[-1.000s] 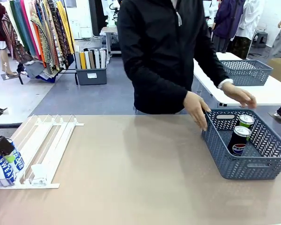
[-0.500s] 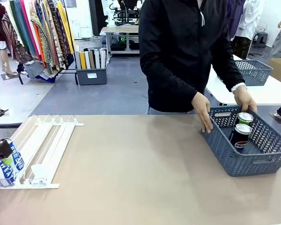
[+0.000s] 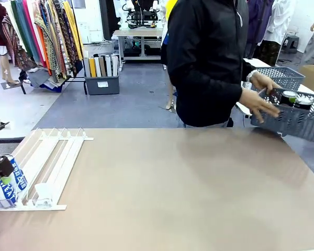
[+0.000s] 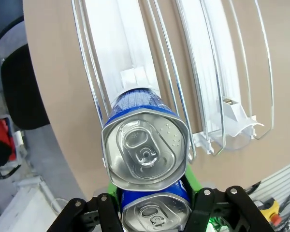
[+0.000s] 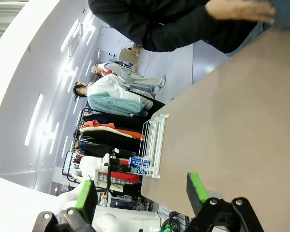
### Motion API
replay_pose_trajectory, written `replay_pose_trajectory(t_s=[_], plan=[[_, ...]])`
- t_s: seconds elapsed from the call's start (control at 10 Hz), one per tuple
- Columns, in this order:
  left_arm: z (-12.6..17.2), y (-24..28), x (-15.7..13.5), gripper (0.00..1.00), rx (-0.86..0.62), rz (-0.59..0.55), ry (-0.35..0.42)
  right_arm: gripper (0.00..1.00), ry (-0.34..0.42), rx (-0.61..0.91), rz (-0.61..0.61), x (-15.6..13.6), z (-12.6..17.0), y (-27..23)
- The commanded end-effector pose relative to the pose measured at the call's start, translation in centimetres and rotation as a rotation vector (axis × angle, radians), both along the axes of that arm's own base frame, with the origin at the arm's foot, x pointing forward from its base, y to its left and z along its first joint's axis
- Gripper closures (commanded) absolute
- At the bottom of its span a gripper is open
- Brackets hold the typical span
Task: Retrieve and store the cans from the dispenser.
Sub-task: Pick up one can from the Automatic Can Dispenser and place it in the middle of the table.
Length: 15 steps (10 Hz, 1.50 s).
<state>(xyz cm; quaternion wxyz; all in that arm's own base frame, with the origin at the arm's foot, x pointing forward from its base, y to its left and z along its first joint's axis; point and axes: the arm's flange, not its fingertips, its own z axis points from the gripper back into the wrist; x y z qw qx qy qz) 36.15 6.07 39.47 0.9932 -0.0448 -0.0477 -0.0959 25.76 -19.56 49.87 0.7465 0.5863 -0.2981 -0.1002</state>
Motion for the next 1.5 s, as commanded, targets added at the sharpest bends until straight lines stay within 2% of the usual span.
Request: replay_pose_trajectory(t_s=[0.0,0.2,0.3,0.5,0.7,0.8,0.9,1.1,1.2,1.3,1.4], plan=[[-3.8,-2.0,-7.8,1.00,0.008,0.016,0.002,0.00,-0.043,0.013,-0.003,0.3,0.1,0.1],[-0.8,-1.8,-7.8,1.00,-0.020,0.009,-0.031,0.00,-0.043,0.013,-0.003,0.3,0.1,0.1],[2.2,-1.6,-8.0,1.00,-0.024,0.002,-0.036,0.00,-0.043,0.013,-0.003,0.3,0.1,0.1],[8.7,-1.2,-8.3,1.00,-0.045,-0.011,-0.108,0.00,-0.043,0.013,-0.003,0.3,0.1,0.1],[15.0,-0.5,-8.5,1.00,-0.078,0.006,-0.134,0.00,-0.043,0.013,-0.003,0.3,0.1,0.1],[18.4,0.3,-8.6,1.00,-0.114,0.023,-0.182,0.00,-0.043,0.013,-0.003,0.3,0.1,0.1],[20.7,0.9,-8.7,1.00,-0.156,0.018,-0.178,0.00,-0.043,0.013,-0.003,0.3,0.1,0.1],[24.3,2.6,-8.4,1.00,-0.200,0.069,-0.257,0.00,-0.043,0.013,-0.003,0.3,0.1,0.1],[25.0,3.3,-8.0,1.00,-0.252,0.103,-0.310,0.00,-0.043,0.013,-0.003,0.3,0.1,0.1],[24.8,4.0,-7.3,1.00,-0.307,0.140,-0.324,0.00,-0.043,0.013,-0.003,0.3,0.1,0.1],[24.7,3.2,-9.0,1.00,-0.189,0.069,-0.270,0.00,-0.043,0.013,-0.003,0.3,0.1,0.1]])
